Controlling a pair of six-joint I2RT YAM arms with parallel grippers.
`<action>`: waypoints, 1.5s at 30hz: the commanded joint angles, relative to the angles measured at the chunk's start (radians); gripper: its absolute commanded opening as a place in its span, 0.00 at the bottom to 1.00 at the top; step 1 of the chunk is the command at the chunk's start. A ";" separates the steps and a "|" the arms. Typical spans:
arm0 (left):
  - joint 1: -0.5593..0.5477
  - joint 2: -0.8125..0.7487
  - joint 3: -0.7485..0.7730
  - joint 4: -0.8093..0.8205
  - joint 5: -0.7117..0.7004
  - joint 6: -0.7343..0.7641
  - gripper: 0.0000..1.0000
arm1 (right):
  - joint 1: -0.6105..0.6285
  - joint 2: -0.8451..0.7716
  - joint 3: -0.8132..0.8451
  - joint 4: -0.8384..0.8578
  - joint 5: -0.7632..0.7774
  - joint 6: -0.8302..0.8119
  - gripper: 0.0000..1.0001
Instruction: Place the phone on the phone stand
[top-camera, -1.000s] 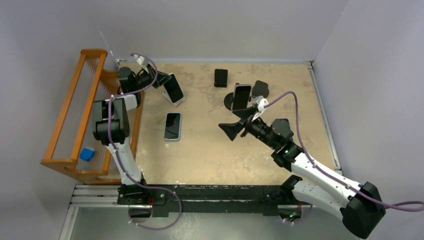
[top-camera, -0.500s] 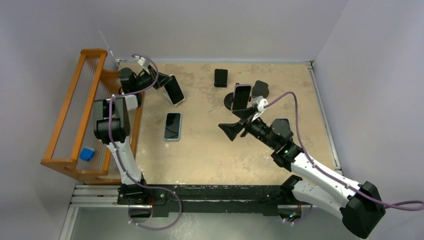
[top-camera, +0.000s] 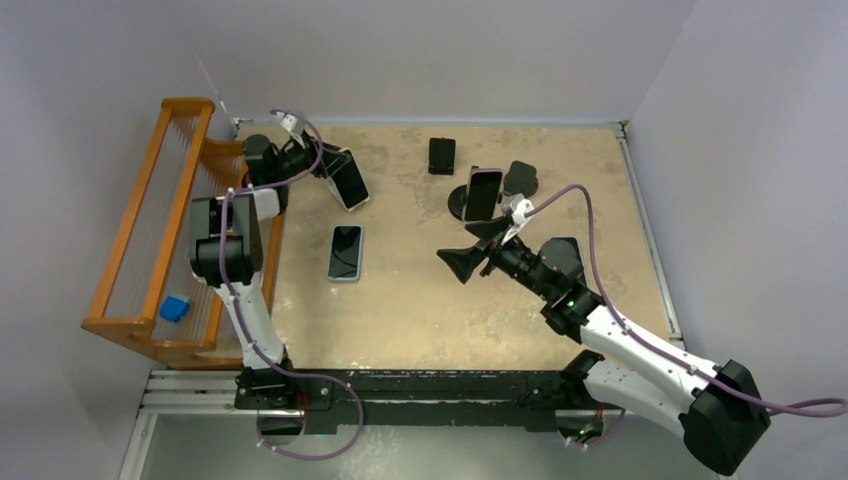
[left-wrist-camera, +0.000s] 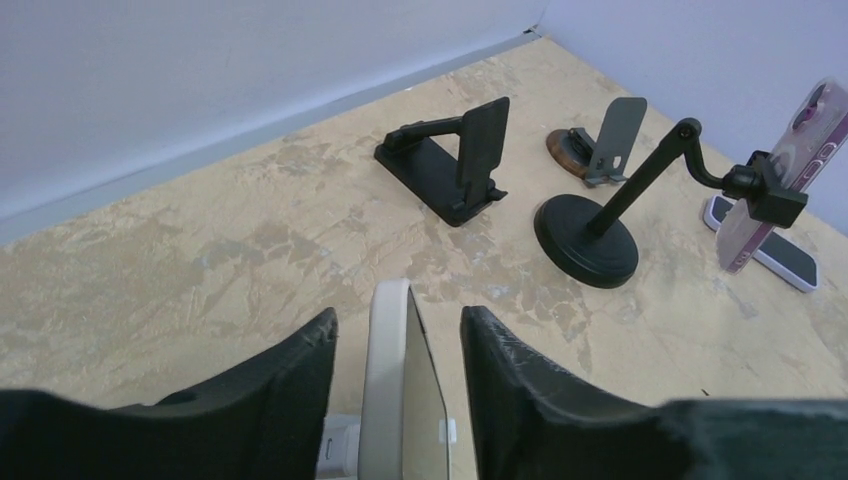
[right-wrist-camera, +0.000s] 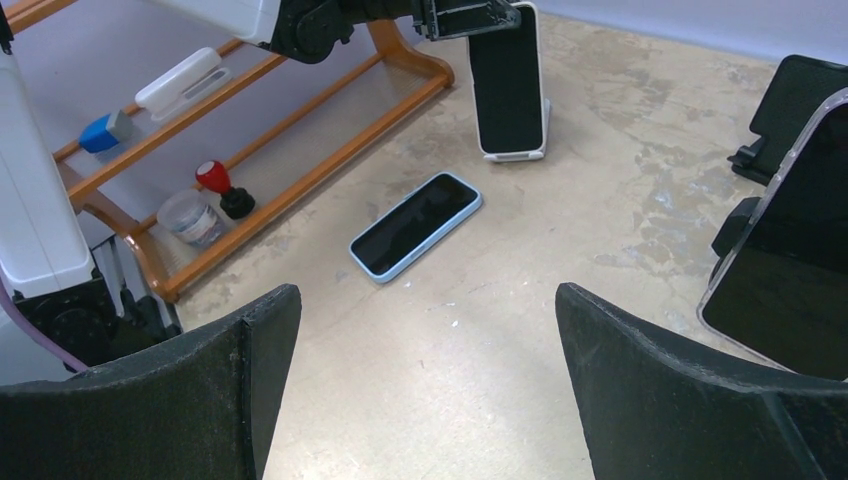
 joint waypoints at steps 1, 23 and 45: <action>-0.007 -0.012 0.049 0.010 -0.009 0.037 0.51 | -0.004 -0.010 -0.003 0.055 0.033 -0.002 0.99; -0.123 -0.214 0.181 -0.007 -0.132 0.154 0.73 | -0.350 -0.207 0.113 -0.501 0.607 0.399 0.99; -0.177 -0.263 0.208 -0.109 -0.155 0.179 0.74 | -0.952 0.323 0.194 -0.748 0.469 0.768 0.99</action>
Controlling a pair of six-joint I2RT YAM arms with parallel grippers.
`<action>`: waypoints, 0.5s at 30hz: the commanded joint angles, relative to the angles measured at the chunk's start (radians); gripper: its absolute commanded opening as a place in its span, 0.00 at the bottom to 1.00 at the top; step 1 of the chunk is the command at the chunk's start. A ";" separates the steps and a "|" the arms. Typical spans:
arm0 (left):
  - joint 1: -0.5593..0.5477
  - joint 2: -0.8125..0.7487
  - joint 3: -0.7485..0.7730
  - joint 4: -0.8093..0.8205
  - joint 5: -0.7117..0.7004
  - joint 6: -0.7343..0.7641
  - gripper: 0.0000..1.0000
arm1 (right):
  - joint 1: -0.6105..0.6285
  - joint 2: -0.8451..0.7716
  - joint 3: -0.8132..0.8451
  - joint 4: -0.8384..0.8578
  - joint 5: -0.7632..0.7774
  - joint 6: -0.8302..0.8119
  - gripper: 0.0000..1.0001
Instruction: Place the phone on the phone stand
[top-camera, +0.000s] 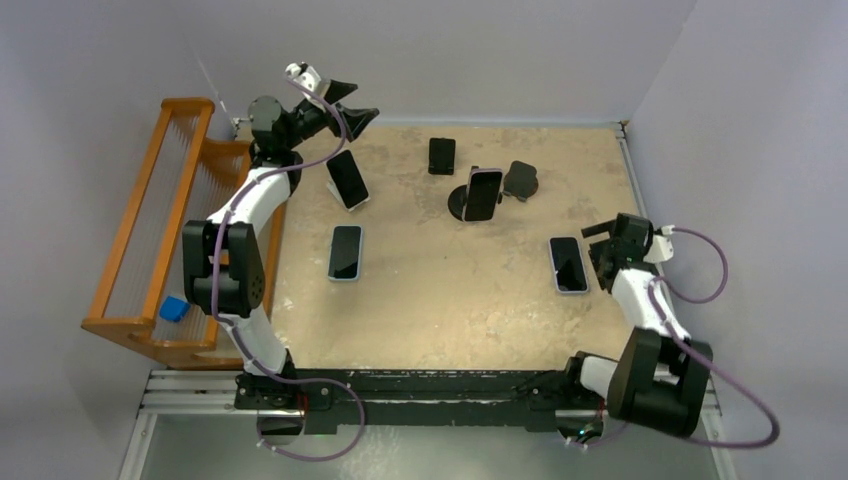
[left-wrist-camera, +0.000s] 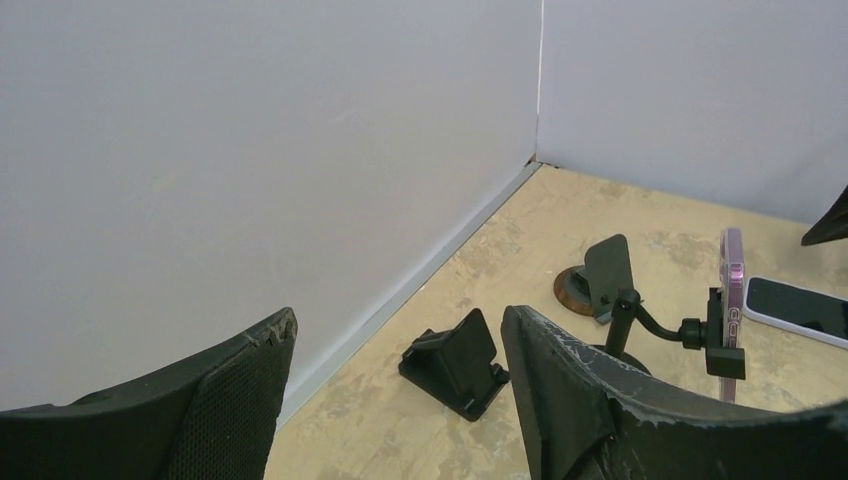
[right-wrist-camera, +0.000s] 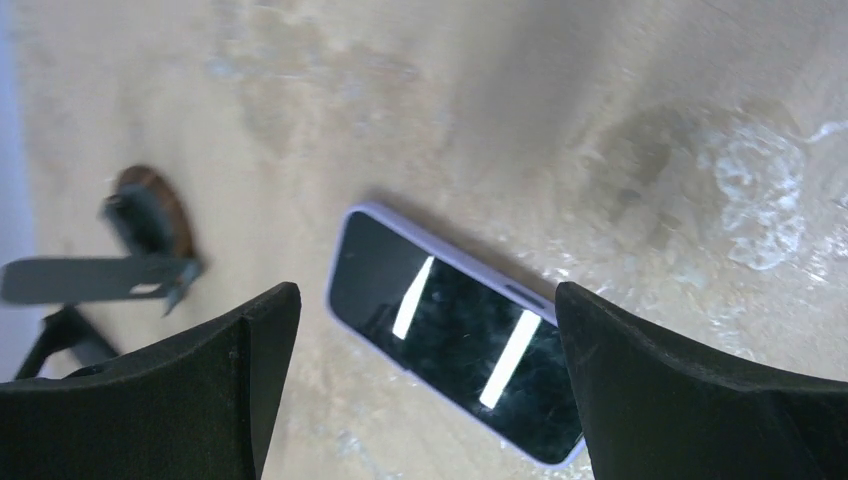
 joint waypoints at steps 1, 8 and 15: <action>0.003 -0.002 0.050 -0.015 0.011 0.005 0.74 | -0.009 0.102 0.100 -0.066 0.092 0.076 0.99; 0.003 0.026 0.046 -0.027 0.002 0.018 0.74 | -0.022 0.328 0.189 -0.123 0.087 0.152 0.99; 0.003 0.024 0.045 -0.048 -0.002 0.040 0.74 | -0.023 0.541 0.267 -0.209 0.031 0.176 0.99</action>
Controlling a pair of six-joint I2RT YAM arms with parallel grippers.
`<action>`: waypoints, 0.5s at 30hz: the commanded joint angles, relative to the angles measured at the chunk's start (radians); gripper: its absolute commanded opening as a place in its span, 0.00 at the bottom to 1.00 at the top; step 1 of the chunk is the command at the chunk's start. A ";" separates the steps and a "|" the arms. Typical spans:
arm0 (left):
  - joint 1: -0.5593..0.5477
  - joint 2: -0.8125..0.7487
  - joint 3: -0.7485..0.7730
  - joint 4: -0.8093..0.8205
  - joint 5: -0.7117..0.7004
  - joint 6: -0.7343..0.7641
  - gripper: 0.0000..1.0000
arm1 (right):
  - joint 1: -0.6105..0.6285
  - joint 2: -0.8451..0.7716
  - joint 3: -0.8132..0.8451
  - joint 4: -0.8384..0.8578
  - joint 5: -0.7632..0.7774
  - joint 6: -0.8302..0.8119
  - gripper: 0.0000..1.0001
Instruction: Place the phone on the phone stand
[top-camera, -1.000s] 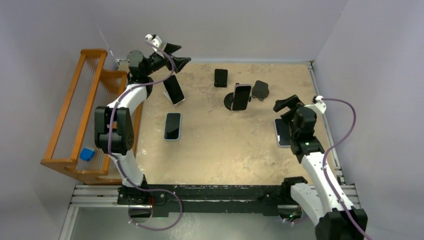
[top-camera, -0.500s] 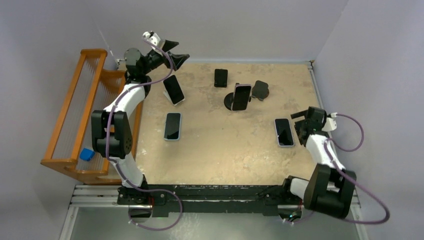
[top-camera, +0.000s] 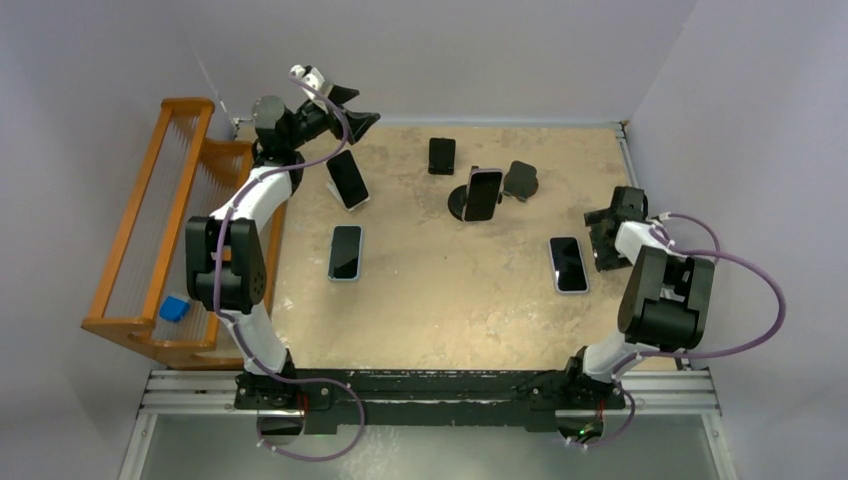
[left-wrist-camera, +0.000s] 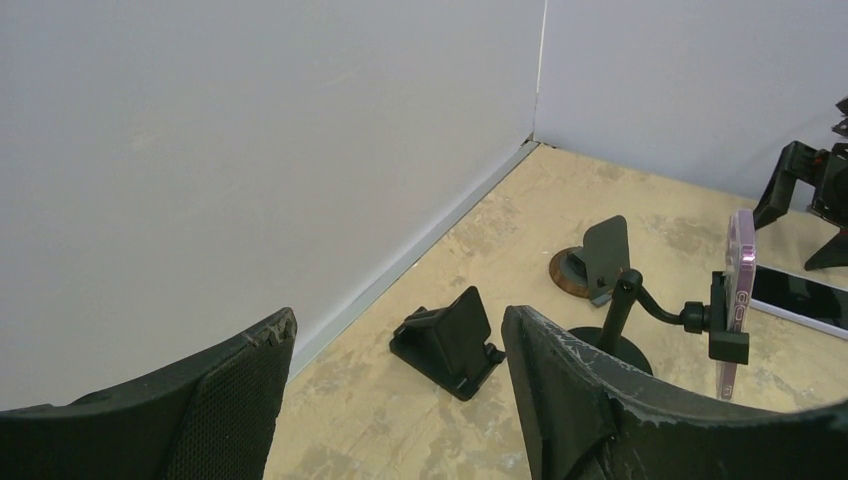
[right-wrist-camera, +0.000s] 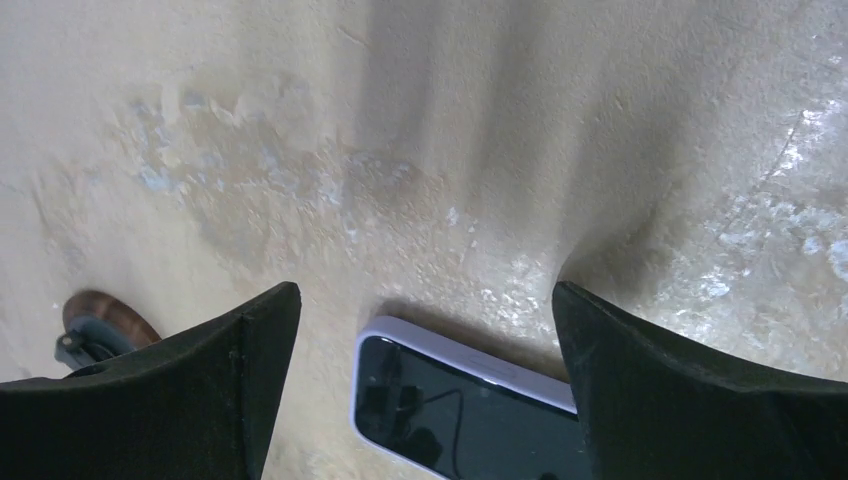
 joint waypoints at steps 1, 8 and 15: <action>0.003 -0.008 0.034 -0.005 -0.006 0.033 0.74 | -0.004 0.111 -0.002 -0.106 -0.033 0.045 0.99; 0.003 -0.026 0.014 0.007 -0.012 0.025 0.74 | -0.001 0.097 -0.022 -0.120 -0.069 0.028 0.99; 0.003 -0.034 -0.031 0.063 -0.008 -0.031 0.74 | 0.033 -0.003 -0.061 -0.166 -0.145 0.027 0.98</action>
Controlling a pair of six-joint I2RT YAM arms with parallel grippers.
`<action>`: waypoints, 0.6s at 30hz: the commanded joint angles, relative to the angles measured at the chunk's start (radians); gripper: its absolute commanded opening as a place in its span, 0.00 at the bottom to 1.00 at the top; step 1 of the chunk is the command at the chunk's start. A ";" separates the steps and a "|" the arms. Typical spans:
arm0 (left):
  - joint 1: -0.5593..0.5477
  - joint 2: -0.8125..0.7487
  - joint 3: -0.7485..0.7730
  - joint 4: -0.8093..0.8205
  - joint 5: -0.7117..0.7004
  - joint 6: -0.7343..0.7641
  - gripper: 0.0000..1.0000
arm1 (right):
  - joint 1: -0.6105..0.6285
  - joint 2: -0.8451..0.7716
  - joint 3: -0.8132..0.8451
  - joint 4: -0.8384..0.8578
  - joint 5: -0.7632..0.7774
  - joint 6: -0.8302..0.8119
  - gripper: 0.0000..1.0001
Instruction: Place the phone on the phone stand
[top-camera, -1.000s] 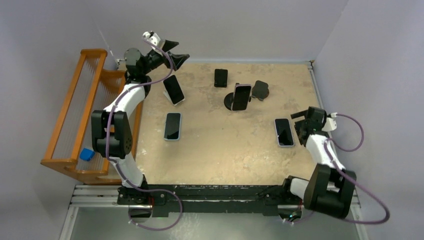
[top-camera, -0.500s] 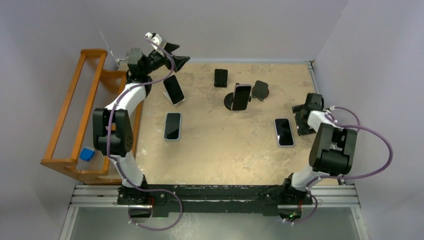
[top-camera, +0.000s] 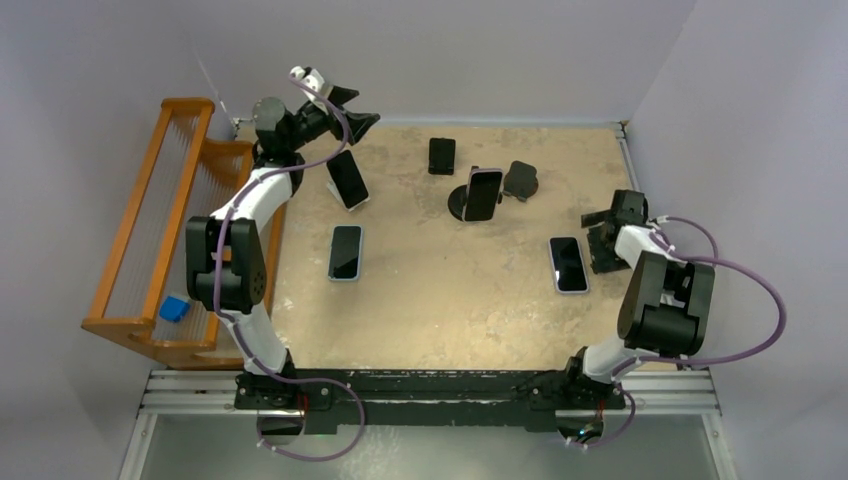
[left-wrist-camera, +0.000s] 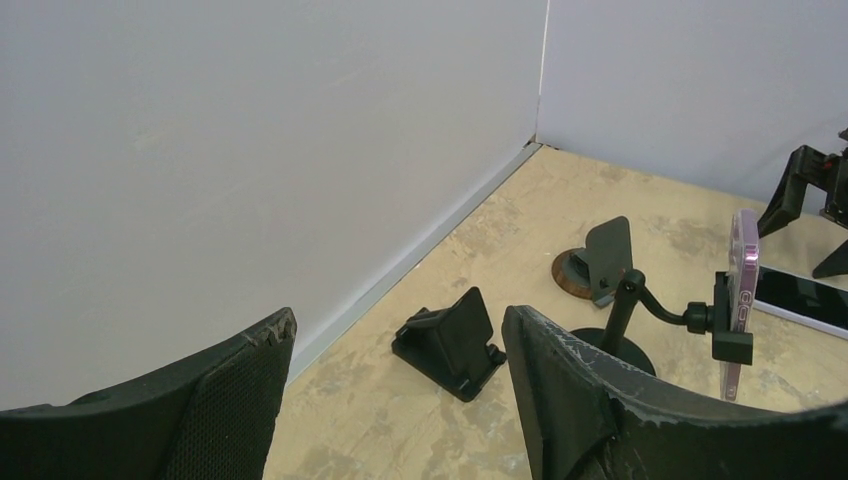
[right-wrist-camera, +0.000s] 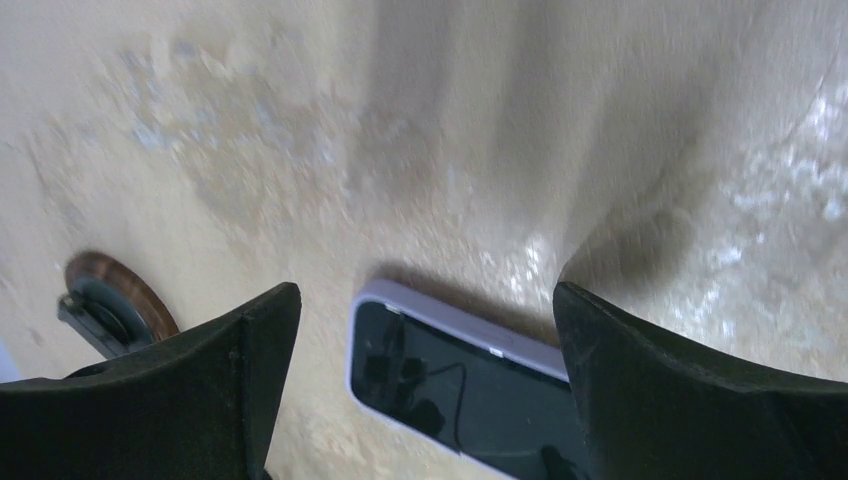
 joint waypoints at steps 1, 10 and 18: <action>0.003 -0.035 -0.030 0.062 -0.003 -0.034 0.75 | 0.047 -0.016 -0.063 -0.180 -0.095 0.027 0.98; 0.003 -0.083 -0.143 0.130 -0.012 -0.096 0.75 | 0.327 -0.040 -0.023 -0.185 -0.175 0.152 0.98; -0.099 -0.104 -0.291 0.194 -0.029 -0.174 0.75 | 0.375 -0.034 -0.023 -0.187 -0.143 0.136 0.98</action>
